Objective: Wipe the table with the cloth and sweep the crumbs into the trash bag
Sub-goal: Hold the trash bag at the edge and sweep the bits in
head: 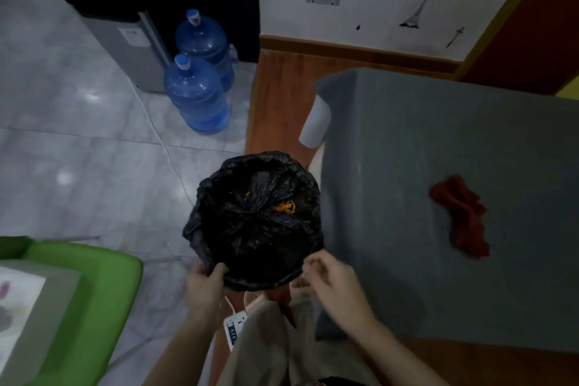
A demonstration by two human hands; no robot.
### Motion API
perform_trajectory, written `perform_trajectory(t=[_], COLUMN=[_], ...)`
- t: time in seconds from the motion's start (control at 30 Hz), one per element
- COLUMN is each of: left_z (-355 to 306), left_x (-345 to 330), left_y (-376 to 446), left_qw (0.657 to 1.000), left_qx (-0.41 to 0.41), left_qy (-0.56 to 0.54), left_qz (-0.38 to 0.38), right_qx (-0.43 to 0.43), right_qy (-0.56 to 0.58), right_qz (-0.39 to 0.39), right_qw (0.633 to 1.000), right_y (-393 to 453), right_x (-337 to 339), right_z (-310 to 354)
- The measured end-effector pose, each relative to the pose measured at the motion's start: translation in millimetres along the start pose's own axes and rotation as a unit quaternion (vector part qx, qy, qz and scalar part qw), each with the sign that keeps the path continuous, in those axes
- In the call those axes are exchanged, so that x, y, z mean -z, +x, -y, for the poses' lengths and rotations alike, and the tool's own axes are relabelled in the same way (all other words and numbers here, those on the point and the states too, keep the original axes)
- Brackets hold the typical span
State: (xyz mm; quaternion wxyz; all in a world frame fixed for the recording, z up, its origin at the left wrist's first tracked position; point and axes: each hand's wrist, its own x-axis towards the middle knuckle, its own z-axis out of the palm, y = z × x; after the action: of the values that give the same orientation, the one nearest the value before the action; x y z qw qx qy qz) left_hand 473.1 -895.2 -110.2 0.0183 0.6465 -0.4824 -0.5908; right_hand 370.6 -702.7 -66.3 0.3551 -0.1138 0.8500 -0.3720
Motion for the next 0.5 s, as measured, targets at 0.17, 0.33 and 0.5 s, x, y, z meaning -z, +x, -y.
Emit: perform_trajectory(t=[0.17,0.33,0.5], left_z=[5.3,19.6,60.4], left_x=[13.6,9.3,-19.7], left_y=[32.0,81.5,162.6], left_qw=[1.0,1.0,1.0], left_qx=[-0.012,-0.008,0.016], left_qy=[0.014,0.003,0.015], left_qz=[0.006,-0.015,-0.012], right_qx=[-0.251,-0.284,-0.274], right_qy=[0.167,0.163,0.168], right_qz=[0.009,-0.076,-0.031], right_qw=[0.953,0.942,0.946], right_y=[53.1,104.3,169.6], right_x=[-74.8,-106.6,-140.2], right_z=[-2.1,-33.5,-90.7])
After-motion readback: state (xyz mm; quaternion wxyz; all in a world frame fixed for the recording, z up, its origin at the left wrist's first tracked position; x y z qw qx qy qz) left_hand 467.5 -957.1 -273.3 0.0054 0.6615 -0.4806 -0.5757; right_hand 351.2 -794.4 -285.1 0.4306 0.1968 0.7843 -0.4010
